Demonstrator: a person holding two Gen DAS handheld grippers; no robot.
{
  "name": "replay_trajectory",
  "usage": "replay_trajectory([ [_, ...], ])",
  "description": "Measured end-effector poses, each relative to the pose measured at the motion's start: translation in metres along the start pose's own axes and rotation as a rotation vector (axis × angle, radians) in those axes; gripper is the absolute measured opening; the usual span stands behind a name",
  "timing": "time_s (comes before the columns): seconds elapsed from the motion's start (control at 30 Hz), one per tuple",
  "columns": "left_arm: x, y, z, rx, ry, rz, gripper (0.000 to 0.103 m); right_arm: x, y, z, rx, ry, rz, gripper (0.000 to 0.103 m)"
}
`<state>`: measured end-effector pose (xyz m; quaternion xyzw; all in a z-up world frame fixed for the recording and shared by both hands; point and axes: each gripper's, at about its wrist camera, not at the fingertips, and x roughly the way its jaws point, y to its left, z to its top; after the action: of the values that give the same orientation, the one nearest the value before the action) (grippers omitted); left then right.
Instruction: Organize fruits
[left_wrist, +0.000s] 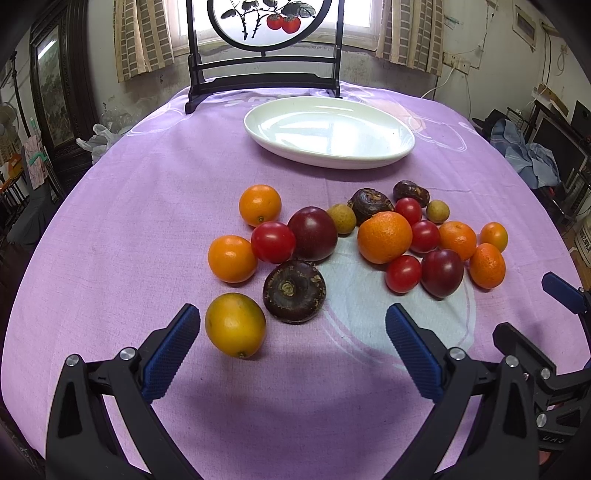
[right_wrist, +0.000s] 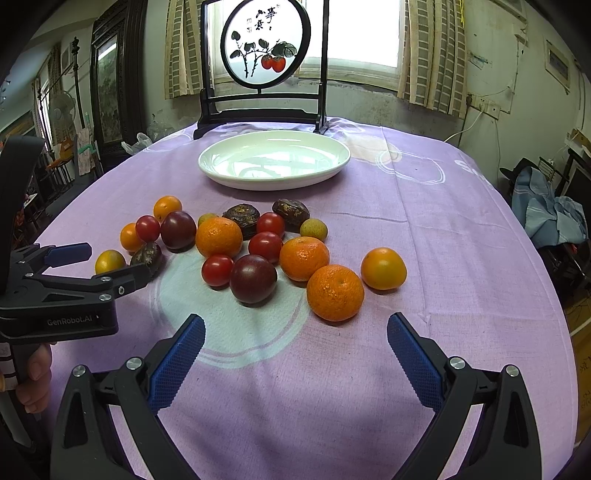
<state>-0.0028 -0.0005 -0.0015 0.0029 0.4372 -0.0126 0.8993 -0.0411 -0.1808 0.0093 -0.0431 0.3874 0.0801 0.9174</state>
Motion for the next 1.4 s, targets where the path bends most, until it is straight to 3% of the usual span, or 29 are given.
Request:
replay_trajectory([
  [0.67, 0.002, 0.001, -0.006, 0.004, 0.009, -0.002, 0.099, 0.0, 0.004, -0.008, 0.0, 0.006, 0.003, 0.1],
  [0.97, 0.015, 0.026, -0.015, -0.019, 0.053, -0.004, 0.099, -0.001, 0.0, -0.012, 0.01, -0.001, 0.028, 0.1],
  [1.03, 0.019, 0.029, -0.015, -0.022, 0.065, -0.009, 0.095, 0.0, -0.002, -0.012, 0.008, 0.0, 0.038, 0.1],
  [1.1, 0.025, 0.03, -0.014, -0.018, 0.095, -0.024, 0.079, 0.001, -0.004, -0.013, 0.01, 0.004, 0.048, 0.1],
  [1.27, 0.029, 0.029, -0.015, 0.012, 0.128, -0.031, 0.079, 0.002, -0.012, -0.013, 0.027, 0.009, 0.061, 0.1],
  [1.4, 0.025, 0.037, -0.017, 0.026, 0.129, -0.039, 0.069, 0.001, -0.015, -0.014, 0.031, 0.008, 0.072, 0.1],
])
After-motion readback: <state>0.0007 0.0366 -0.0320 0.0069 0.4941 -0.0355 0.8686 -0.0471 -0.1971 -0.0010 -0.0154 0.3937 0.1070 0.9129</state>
